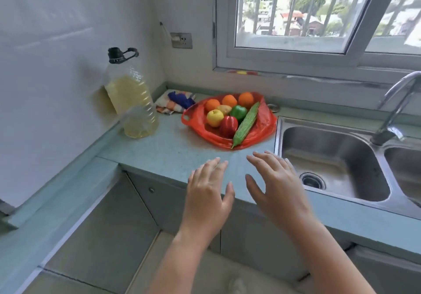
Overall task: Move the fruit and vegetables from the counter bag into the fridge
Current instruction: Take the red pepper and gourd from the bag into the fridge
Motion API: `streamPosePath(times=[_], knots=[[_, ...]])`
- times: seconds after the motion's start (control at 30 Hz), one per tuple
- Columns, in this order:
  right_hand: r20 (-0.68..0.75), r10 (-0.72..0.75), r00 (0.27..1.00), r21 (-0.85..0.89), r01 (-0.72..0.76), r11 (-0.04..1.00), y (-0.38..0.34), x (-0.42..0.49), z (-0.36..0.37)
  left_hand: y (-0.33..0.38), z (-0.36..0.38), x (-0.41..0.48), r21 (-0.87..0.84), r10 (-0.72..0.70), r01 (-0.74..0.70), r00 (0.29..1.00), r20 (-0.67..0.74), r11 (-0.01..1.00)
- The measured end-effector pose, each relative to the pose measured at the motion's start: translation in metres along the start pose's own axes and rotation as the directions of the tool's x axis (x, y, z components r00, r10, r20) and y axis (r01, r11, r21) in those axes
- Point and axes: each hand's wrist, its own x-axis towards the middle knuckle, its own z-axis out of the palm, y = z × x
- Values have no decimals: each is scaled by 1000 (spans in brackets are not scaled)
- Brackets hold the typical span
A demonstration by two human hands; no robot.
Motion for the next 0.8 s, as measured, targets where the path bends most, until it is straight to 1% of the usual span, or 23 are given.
streamPosePath(times=[0.07,0.2,0.33,0.4,0.6,0.8], knots=[[-17,11,1000,7,-11,1000,18,30,13,-8,19,34,15,27,-27,999,17,1000],[-39,50,998,21,-50,999,54,84,30,-20,49,109,17,88,-90,992,95,996],[-17,78,997,9,-78,997,88,126,52,-41,72,169,19,62,-64,995,73,998],[11,103,995,4,-103,995,102,140,67,-52,86,186,12,61,-62,994,94,998],[115,179,977,-25,-177,984,133,168,120,-96,134,224,-28,84,-80,974,208,996],[160,347,924,-60,-342,938,152,202,174,-145,176,272,-87,151,-127,911,383,988]])
